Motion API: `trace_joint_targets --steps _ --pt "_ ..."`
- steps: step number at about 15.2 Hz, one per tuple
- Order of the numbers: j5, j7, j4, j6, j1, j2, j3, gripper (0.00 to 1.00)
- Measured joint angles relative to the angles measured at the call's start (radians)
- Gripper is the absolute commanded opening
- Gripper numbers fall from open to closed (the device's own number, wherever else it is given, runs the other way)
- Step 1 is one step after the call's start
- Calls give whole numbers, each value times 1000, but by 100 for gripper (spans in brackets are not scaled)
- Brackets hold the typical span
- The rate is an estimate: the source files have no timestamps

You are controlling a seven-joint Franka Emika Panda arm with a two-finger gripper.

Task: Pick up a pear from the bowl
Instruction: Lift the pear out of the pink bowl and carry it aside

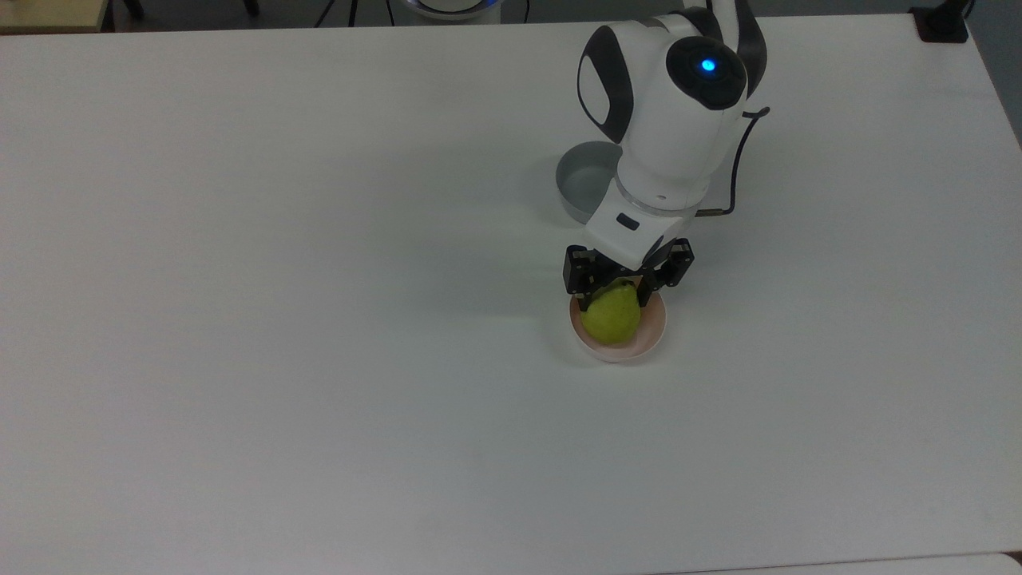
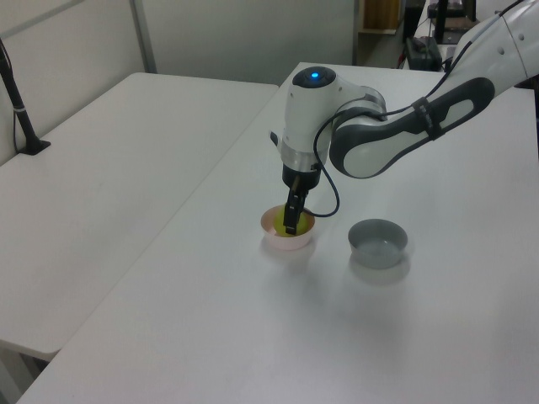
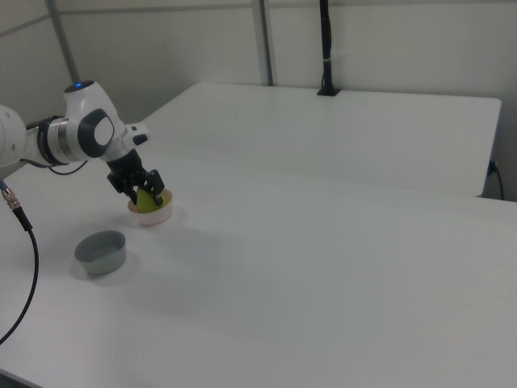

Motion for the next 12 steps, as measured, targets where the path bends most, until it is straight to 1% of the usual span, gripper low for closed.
trace_joint_targets --steps 2,4,6,10,12 --pt "0 4 19 1 -2 -26 -3 41" --pt "0 6 25 1 -10 -80 -5 41" --pt "0 6 24 -32 -35 -142 2 41" --pt "0 -2 -12 -124 -102 -247 37 41" --pt "-2 -40 -39 -178 -176 -286 87 41"
